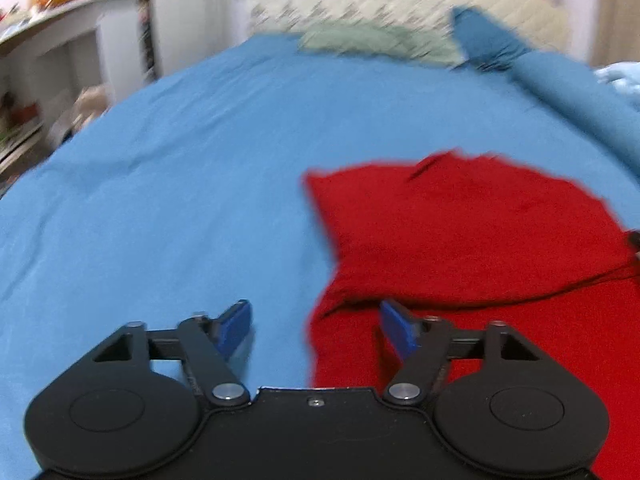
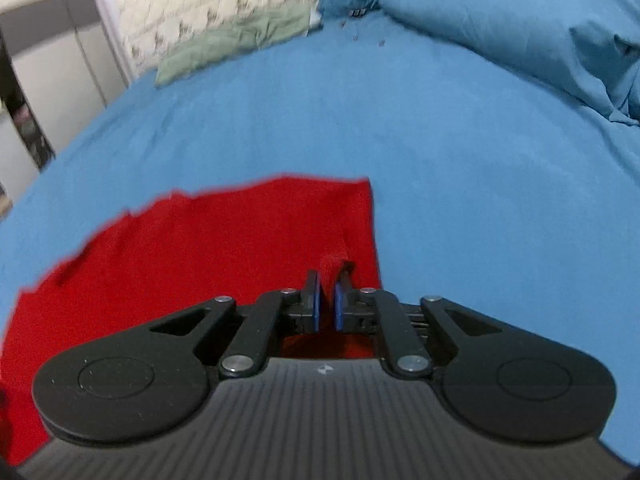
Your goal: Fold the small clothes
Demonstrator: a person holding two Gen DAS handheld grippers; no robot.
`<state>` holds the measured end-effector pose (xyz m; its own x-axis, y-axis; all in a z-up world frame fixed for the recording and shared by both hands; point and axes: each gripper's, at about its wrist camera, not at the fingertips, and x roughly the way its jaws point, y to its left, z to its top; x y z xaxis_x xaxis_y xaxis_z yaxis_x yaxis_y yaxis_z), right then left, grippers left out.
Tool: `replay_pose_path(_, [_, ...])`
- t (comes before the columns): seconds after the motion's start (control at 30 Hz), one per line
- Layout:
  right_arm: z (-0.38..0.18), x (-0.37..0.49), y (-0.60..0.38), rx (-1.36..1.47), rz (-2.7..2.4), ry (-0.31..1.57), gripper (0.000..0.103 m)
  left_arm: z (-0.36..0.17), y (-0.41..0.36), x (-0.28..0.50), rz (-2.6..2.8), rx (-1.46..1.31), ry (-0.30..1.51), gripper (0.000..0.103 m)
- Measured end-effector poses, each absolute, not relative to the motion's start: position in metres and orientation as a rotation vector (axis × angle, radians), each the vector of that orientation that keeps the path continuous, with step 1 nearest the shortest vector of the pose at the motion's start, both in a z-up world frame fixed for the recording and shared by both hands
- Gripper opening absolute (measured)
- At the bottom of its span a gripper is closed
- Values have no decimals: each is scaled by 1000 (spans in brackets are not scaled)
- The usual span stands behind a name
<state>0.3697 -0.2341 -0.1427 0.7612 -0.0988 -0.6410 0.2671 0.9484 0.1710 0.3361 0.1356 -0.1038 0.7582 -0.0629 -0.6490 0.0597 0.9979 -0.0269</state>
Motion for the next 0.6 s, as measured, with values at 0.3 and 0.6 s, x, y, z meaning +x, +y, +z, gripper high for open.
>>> replay_pose_path(0.3, [-137, 353, -204, 64, -44, 584, 90, -110, 94, 396, -219, -27, 711, 95])
replay_pose_path(0.6, [-158, 362, -201, 74, 5, 632, 92, -141, 93, 391, -216, 24, 741, 95])
